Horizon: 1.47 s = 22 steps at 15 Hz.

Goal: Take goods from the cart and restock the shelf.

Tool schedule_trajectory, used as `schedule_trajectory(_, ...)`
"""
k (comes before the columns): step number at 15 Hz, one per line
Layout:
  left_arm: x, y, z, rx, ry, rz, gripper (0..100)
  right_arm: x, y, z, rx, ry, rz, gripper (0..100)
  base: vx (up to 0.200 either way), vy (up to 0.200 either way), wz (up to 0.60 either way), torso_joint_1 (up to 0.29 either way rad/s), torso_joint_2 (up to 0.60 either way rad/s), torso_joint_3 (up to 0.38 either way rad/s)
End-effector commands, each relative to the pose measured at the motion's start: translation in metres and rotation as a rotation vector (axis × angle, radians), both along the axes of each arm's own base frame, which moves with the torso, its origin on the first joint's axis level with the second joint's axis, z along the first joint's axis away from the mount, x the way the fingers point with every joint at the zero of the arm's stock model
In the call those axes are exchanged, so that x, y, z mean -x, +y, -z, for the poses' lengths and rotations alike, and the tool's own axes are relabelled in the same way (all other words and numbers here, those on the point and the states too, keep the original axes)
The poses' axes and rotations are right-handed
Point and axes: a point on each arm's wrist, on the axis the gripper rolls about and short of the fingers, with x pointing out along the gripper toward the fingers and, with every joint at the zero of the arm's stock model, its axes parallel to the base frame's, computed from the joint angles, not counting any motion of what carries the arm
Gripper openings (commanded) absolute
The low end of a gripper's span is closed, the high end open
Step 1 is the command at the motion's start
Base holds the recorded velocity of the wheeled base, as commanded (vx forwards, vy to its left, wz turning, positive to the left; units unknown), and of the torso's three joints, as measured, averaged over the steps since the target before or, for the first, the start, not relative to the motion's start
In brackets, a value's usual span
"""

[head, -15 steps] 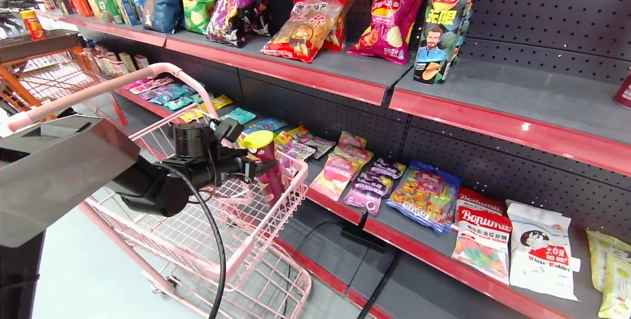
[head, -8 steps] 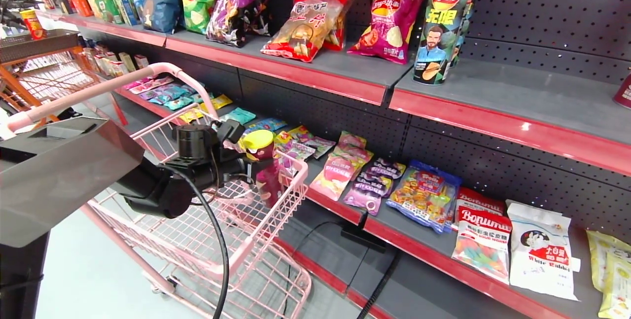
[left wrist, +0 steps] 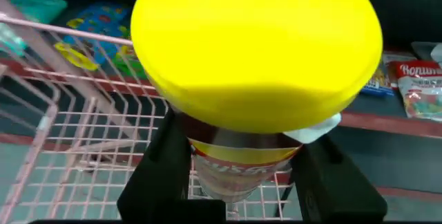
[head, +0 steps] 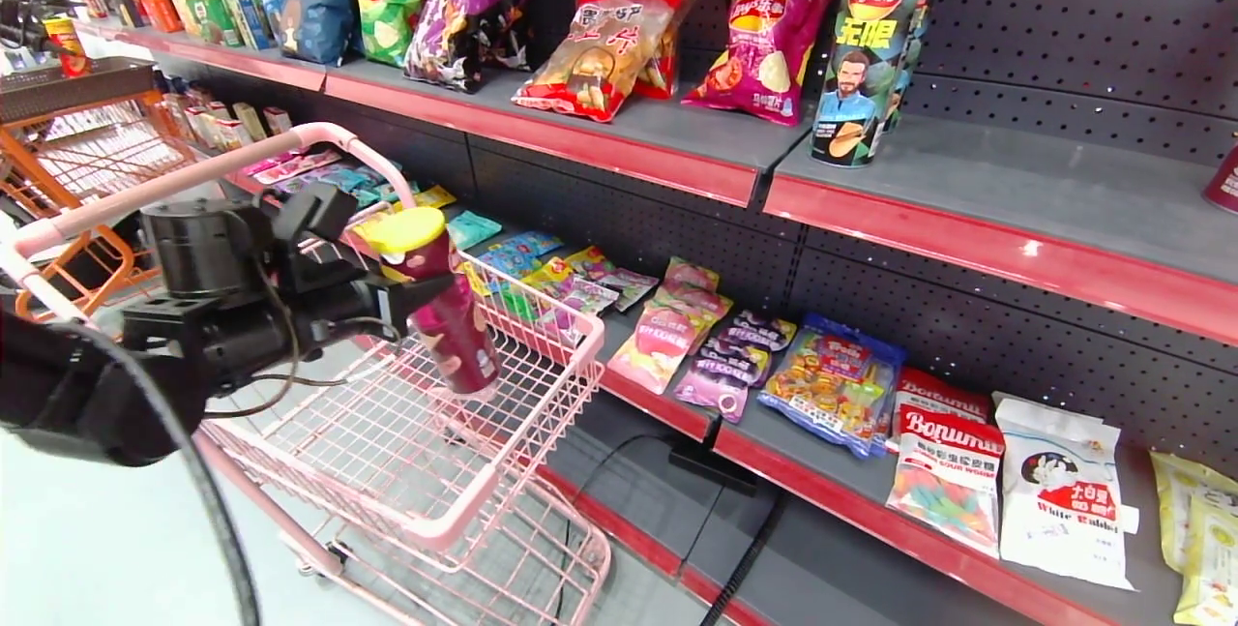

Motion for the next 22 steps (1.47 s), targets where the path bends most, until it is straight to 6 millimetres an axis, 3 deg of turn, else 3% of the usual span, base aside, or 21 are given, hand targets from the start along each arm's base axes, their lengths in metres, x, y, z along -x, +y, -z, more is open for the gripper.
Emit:
schedule_trajectory(1, 0.095, 0.031, -0.075, 0.011, -0.18, -0.105, 0, 0.0, 0.0, 0.0, 0.0, -0.001, 0.0, 100, 0.0, 0.0, 0.0, 0.0, 0.0, 0.0)
schedule_trajectory(2, 0.123, 0.033, -0.088, 0.01, -0.177, -0.114, 0, 0.0, 0.0, 0.0, 0.0, -0.001, 0.0, 100, 0.0, 0.0, 0.0, 0.0, 0.0, 0.0)
schedule_trajectory(3, 0.137, 0.033, -0.093, 0.01, -0.177, -0.114, 0, 0.0, 0.0, 0.0, 0.0, 0.001, 0.0, 100, 0.0, 0.0, 0.0, 0.0, 0.0, 0.0)
schedule_trajectory(4, 0.179, 0.032, -0.106, 0.011, -0.187, -0.107, 0, 0.0, 0.0, 0.0, 0.0, -0.001, 0.0, 100, 0.0, 0.0, 0.0, 0.0, 0.0, 0.0)
schedule_trajectory(5, 0.201, 0.032, -0.11, 0.013, -0.218, -0.105, 0, 0.0, 0.0, 0.0, 0.0, -0.001, 0.0, 100, 0.0, 0.0, 0.0, 0.0, 0.0, 0.0)
schedule_trajectory(7, 0.24, 0.032, -0.107, 0.014, -0.25, -0.105, 0, 0.0, 0.0, 0.0, -0.002, -0.001, 0.0, 100, 0.0, 0.0, 0.0, 0.0, 0.0, 0.0)
schedule_trajectory(9, 0.264, 0.032, -0.089, 0.011, -0.226, -0.106, 0, 0.0, 0.0, 0.0, 0.0, -0.001, 0.0, 100, 0.0, 0.0, 0.0, 0.0, 0.0, 0.0)
schedule_trajectory(13, 0.279, 0.033, -0.075, 0.005, -0.236, -0.152, 0, 0.0, 0.0, 0.0, 0.0, -0.001, 0.0, 100, 0.0, 0.0, 0.0, 0.026, -0.09, -0.065)
schedule_trajectory(16, 0.28, 0.035, -0.074, -0.006, -0.238, -0.258, 0, 0.0, 0.0, 0.0, -0.002, -0.001, 0.0, 100, 0.0, 0.0, 0.0, 0.131, -0.45, -0.297)
schedule_trajectory(22, 0.292, 0.035, -0.075, -0.003, -0.269, -0.25, 0, 0.0, 0.0, 0.0, -0.002, -0.001, 0.0, 100, 0.0, 0.0, 0.0, 0.195, -0.53, -0.347)
